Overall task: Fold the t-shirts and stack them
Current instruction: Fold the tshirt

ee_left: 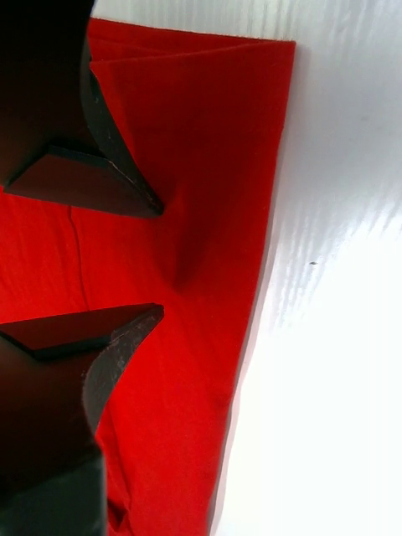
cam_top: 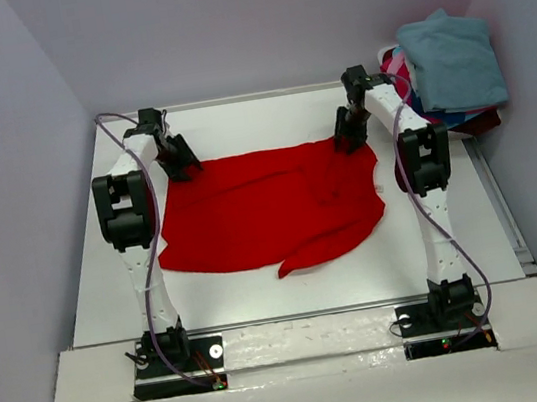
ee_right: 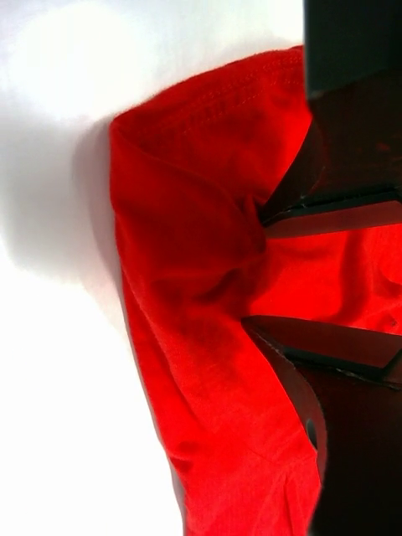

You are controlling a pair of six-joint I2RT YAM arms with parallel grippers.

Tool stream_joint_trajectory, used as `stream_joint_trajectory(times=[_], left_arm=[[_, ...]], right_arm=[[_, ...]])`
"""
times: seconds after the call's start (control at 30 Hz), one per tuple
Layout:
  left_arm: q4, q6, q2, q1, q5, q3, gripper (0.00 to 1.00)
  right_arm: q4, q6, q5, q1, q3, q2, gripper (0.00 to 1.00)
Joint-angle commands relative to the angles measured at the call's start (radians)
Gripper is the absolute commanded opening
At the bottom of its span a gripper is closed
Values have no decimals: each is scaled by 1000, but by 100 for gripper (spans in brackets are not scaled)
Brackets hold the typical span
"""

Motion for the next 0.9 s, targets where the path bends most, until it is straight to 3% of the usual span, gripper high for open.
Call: stream_joint_trajectory(times=[0.0,0.53,0.7,0.87], left_arm=[[-17,12,66,31,-54,37,59],[51,-32,180,88,17,247,68],[149,-48,155,88,63,233,71],[331,-51,4,88,74,64,74]], right_arm=[[24,-27,-35,10,118,87,52],[280,-42,-127,10,205,87,75],[338,-51,-144,10,194,43,77],[444,-79,-97,28,46,-111,81]])
